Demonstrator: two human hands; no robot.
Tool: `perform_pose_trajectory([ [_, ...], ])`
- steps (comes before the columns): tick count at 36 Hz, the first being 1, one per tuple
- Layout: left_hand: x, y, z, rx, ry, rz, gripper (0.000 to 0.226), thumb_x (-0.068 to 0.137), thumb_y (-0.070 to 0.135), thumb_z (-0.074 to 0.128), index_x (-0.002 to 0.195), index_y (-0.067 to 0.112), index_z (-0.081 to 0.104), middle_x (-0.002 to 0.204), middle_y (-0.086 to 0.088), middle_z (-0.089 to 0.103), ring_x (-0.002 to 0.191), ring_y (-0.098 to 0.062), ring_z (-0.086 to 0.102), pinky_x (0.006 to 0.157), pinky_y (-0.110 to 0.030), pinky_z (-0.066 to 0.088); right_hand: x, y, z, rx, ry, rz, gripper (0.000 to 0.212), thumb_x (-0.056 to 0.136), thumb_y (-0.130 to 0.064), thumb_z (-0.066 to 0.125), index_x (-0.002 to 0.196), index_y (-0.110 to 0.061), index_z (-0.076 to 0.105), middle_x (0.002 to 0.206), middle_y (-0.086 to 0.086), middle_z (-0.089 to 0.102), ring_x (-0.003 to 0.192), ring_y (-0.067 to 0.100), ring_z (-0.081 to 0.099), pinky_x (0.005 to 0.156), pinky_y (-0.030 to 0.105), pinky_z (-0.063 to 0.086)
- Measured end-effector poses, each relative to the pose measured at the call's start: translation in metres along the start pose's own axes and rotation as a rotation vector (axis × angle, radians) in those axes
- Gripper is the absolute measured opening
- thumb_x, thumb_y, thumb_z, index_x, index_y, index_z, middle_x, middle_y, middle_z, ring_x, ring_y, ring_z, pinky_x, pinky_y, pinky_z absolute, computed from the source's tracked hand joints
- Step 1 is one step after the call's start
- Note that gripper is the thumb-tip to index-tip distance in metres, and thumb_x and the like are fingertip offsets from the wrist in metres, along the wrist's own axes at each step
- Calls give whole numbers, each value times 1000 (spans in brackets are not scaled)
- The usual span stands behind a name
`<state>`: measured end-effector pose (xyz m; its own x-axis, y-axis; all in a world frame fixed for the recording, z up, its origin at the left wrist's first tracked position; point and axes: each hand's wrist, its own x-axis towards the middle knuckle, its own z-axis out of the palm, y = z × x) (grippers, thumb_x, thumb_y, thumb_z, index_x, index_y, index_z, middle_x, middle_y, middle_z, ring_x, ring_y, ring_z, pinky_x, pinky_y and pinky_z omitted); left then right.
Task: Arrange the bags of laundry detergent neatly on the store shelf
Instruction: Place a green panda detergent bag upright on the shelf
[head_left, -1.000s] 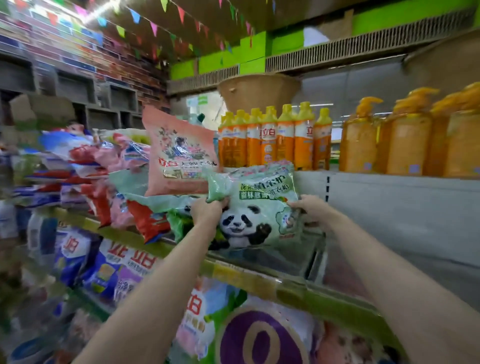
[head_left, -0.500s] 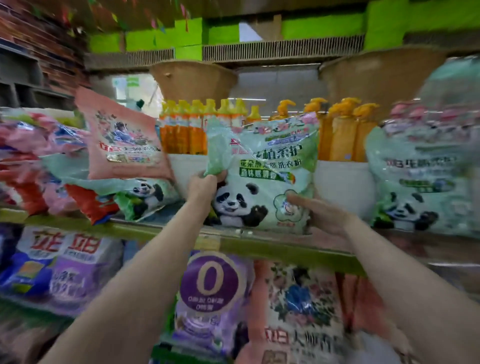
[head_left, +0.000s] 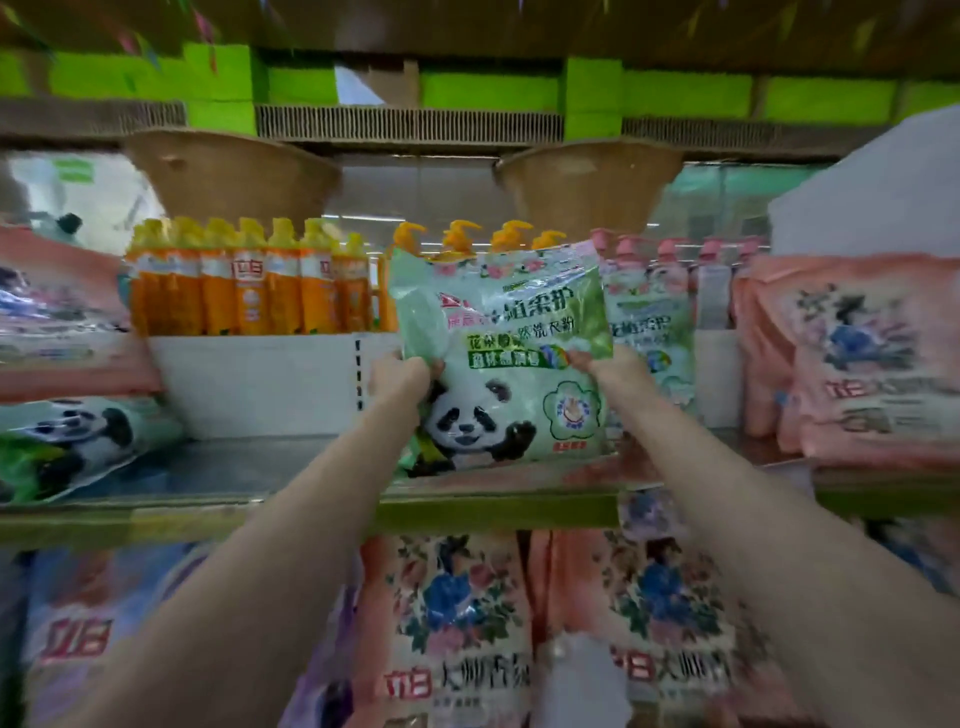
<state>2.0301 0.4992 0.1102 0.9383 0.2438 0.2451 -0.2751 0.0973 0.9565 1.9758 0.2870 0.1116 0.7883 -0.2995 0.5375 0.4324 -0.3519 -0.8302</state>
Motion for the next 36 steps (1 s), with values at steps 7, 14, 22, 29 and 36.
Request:
perform_pose_trajectory([
  [7,-10,0,80,-8,-67,7,32,75,4,73,104,-4,63,99,-23,65,90,-28,62,85,-39,53,25,12,-69,13,127,65,33,85,-24,67,110,-4,61,106,11,63,105,20,56,89,27,39],
  [14,-19,-13,139,57,-90,-25,33,75,2,72,107,1,64,108,-18,66,101,-32,62,90,-46,53,48,46,-120,-45,132,123,29,84,-28,68,106,-10,61,116,10,64,111,25,57,99,36,42],
  [22,-26,-13,183,284,-33,123,35,84,22,67,115,6,64,115,-16,65,110,-32,58,92,-37,46,81,78,-152,-77,169,114,13,81,-38,68,83,-26,64,106,9,68,104,31,61,97,49,46],
  [29,-26,-52,198,758,-26,60,49,84,47,60,118,12,55,120,-18,58,116,-36,49,87,-41,45,68,103,-171,-482,-189,359,58,97,-43,41,126,5,54,131,18,54,121,33,52,100,35,39],
  [36,-33,-58,207,728,10,28,60,87,41,60,126,1,37,127,-24,49,117,-39,49,95,-43,43,74,104,-173,-680,-215,317,55,98,-44,40,124,3,53,125,20,57,114,31,55,74,24,32],
])
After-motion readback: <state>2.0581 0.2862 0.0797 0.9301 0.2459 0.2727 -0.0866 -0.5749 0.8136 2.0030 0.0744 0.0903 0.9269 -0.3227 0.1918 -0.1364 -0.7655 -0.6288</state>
